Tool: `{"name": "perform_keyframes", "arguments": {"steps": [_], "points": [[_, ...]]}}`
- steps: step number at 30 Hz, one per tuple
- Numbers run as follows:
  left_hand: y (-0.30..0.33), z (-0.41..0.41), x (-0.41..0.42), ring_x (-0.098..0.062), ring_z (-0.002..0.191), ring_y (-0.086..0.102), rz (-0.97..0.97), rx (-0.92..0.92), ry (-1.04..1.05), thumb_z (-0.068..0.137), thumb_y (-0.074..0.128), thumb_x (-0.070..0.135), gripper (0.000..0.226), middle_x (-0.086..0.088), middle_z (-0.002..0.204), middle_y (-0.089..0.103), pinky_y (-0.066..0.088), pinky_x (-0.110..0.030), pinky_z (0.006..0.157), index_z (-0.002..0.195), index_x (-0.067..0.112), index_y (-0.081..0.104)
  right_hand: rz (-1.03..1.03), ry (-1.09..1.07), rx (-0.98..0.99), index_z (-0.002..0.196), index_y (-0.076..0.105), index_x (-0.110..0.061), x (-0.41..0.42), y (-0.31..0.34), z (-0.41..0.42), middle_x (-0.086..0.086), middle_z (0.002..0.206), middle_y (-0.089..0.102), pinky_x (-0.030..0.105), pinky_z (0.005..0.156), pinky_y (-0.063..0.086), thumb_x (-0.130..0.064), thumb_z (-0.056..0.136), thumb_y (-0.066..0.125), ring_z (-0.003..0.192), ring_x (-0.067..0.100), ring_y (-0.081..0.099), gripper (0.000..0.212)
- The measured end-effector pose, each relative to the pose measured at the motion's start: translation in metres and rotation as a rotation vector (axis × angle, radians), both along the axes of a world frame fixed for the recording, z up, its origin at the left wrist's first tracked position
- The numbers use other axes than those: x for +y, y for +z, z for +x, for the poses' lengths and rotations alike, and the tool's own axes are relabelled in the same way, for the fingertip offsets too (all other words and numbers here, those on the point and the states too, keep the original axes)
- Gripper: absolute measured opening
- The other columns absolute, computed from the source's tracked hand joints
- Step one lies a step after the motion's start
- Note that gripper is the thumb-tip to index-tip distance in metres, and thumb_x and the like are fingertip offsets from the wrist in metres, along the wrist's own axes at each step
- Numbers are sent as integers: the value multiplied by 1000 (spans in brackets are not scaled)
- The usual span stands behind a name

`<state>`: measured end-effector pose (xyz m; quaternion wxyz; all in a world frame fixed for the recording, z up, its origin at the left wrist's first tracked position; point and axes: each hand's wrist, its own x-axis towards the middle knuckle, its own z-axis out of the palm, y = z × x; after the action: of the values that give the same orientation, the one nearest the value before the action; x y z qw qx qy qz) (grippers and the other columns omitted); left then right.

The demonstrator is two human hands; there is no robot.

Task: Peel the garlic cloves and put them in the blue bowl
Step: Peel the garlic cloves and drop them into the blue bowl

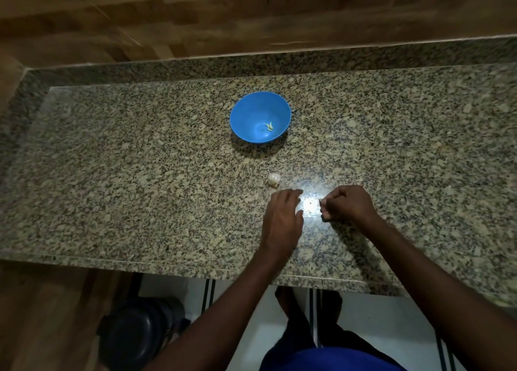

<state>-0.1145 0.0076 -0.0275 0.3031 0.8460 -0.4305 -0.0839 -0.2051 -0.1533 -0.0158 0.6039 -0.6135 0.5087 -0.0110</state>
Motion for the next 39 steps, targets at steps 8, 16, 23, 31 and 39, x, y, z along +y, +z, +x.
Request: {"name": "perform_keyframes", "arguments": {"steps": [8, 16, 23, 31, 39], "points": [[-9, 1, -8, -28, 106, 51, 81, -38, -65, 85, 65, 8, 39, -7, 121, 59, 48, -44, 89, 124, 10, 59, -376, 150, 77, 65, 74, -16, -1, -4, 4, -1, 61, 72, 33, 72, 60, -20, 77, 78, 66, 15, 72, 13], [-13, 5, -11, -28, 111, 49, 109, -48, -74, 86, 62, 14, 45, -7, 126, 57, 46, -45, 91, 130, 9, 55, 111, -195, -158, 74, 70, 10, -5, -7, -2, 32, 70, 66, 54, 64, 61, 7, 80, 73, 57, 38, 65, 7], [-13, 3, -14, -29, 103, 52, 66, -54, -75, 86, 65, 11, 32, -8, 114, 61, 45, -42, 86, 118, 9, 64, 335, -381, -170, 94, 63, 15, -9, -9, 1, 26, 68, 61, 47, 65, 61, 10, 87, 55, 47, 27, 55, 12], [-13, 1, -22, -28, 104, 51, 55, 28, -25, 88, 65, 8, 28, -9, 110, 62, 47, -42, 85, 116, 9, 65, -107, -125, -56, 75, 72, -2, -4, -9, -7, 16, 66, 72, 39, 66, 63, 2, 78, 76, 60, 27, 72, 7], [-12, 1, -14, -31, 106, 52, 54, -10, -26, 87, 64, 7, 32, -11, 111, 63, 47, -45, 89, 119, 6, 64, -582, 148, 23, 70, 66, -18, 0, -7, -9, -8, 64, 64, 20, 54, 37, -10, 72, 72, 62, 9, 60, 10]]}}
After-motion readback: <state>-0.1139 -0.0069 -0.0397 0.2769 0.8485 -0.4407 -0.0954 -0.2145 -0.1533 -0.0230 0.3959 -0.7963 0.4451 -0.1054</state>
